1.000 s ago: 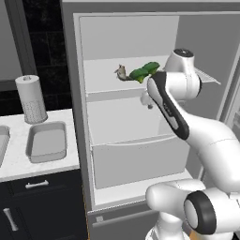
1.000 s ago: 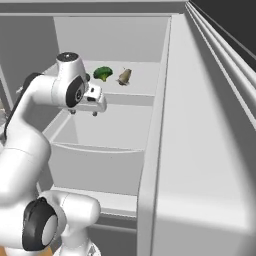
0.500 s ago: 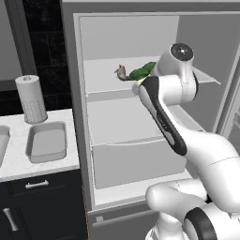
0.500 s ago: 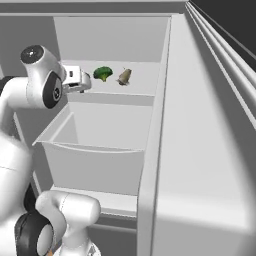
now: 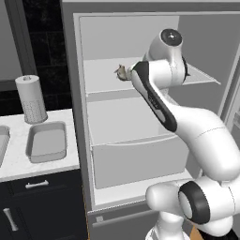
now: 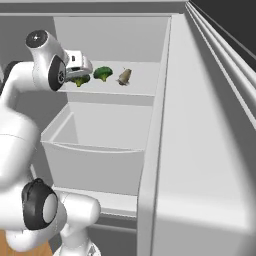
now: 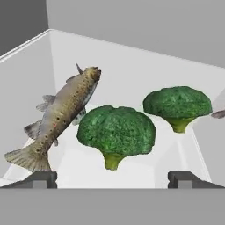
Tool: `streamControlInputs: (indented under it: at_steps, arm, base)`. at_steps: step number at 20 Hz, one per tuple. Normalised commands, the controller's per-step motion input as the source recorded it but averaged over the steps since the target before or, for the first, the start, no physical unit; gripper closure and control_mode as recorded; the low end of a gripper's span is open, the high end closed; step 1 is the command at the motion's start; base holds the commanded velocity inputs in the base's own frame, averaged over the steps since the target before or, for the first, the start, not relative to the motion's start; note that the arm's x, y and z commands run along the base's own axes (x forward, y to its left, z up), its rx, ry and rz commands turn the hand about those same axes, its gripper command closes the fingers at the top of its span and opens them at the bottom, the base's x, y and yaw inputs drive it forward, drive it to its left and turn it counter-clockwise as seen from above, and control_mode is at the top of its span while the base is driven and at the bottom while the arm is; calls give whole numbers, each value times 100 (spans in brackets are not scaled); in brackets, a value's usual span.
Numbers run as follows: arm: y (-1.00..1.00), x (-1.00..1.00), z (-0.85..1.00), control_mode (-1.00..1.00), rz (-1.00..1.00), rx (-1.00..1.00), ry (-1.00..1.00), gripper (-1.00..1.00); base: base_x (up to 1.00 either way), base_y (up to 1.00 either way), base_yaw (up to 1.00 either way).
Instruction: Place one broccoli and one fish in each tupperware on the nearby counter, to pack two identical lunches.
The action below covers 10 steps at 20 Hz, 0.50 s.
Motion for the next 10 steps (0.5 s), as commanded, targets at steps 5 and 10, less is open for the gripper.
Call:
streamControlInputs:
  at_steps: [5,10]
  arm:
    - [0,73,-1,-100,0,15,0,-100]
    - [0,49,0,-100,-10,9,4,-100]
  base:
    - [0,0,0]
    - [0,0,0]
